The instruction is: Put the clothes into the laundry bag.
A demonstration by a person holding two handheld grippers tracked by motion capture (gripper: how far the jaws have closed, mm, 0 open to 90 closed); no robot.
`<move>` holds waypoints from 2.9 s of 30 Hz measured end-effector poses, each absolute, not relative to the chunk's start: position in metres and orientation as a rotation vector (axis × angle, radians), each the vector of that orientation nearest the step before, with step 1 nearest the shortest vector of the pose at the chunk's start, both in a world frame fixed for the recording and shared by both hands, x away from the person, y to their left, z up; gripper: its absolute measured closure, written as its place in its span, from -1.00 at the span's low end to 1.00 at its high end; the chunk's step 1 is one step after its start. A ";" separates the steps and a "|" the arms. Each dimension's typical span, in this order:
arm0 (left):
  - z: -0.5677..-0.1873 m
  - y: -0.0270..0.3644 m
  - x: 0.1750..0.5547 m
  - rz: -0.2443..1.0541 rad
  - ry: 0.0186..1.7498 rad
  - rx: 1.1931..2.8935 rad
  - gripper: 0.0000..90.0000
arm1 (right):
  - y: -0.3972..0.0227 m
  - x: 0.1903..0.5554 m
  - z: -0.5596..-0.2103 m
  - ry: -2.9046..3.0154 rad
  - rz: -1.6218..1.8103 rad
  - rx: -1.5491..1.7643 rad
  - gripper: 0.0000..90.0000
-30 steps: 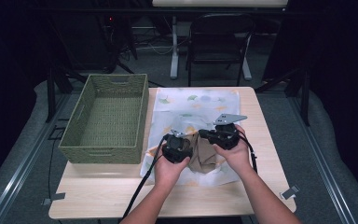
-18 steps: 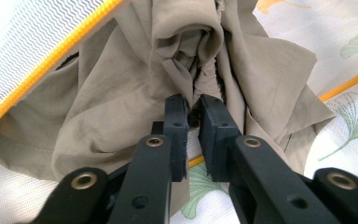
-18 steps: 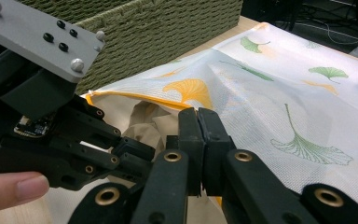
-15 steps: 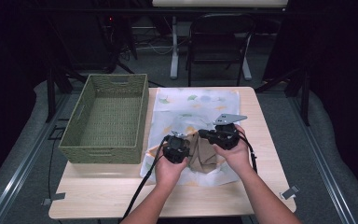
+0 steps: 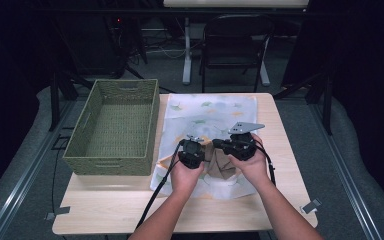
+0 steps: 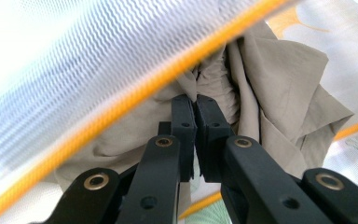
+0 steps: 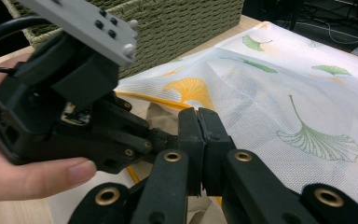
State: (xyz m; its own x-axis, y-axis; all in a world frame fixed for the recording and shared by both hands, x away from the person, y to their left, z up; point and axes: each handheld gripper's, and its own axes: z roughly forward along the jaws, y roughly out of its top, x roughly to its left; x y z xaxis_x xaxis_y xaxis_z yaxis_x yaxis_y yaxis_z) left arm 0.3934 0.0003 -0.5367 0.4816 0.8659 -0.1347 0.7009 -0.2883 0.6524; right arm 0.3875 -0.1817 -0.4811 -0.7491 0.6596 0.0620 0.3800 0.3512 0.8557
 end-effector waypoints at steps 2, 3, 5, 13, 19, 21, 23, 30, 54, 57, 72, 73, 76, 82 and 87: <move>-0.538 -0.001 0.396 0.319 1.299 2.056 0.93 | -0.182 0.388 -0.481 2.320 1.356 0.930 0.99; -0.538 -0.001 0.398 0.321 1.302 2.059 0.93 | -0.182 0.387 -0.481 2.316 1.359 0.934 0.99; -0.538 -0.002 0.400 0.321 1.306 2.056 0.93 | -0.182 0.388 -0.481 2.321 1.354 0.933 0.99; -0.541 -0.004 0.410 0.338 1.319 2.034 0.91 | -0.182 0.388 -0.481 2.323 1.352 0.932 0.99; -0.542 -0.005 0.413 0.333 1.316 2.020 0.87 | -0.182 0.388 -0.482 2.321 1.351 0.935 0.99; -0.541 -0.004 0.412 0.329 1.307 2.022 0.81 | -0.183 0.388 -0.482 2.321 1.352 0.936 0.99; -0.540 -0.003 0.410 0.325 1.293 2.036 0.78 | -0.183 0.388 -0.482 2.323 1.352 0.933 0.99; -0.532 0.008 0.392 0.263 1.257 2.055 0.59 | -0.185 0.389 -0.482 2.317 1.349 0.939 0.99; -0.529 0.103 0.312 0.307 1.197 2.079 0.14 | -0.188 0.391 -0.497 2.346 1.285 0.986 0.88; -0.527 0.116 0.305 0.325 1.208 2.091 0.12 | -0.188 0.391 -0.497 2.332 1.285 0.993 0.74; -0.538 0.157 0.305 0.303 1.271 2.042 0.05 | -0.184 0.383 -0.485 2.211 1.292 0.986 0.15; -0.540 0.157 0.306 0.302 1.273 2.048 0.06 | -0.183 0.383 -0.485 2.210 1.291 0.983 0.14; -0.547 0.160 0.308 0.279 1.278 2.033 0.05 | -0.183 0.380 -0.483 2.198 1.283 0.991 0.12; -0.562 0.159 0.312 0.256 1.276 2.035 0.05 | -0.198 0.359 -0.492 2.178 1.216 1.031 0.03; -0.567 0.158 0.314 0.217 1.278 2.021 0.09 | -0.217 0.338 -0.505 2.165 1.156 1.109 0.03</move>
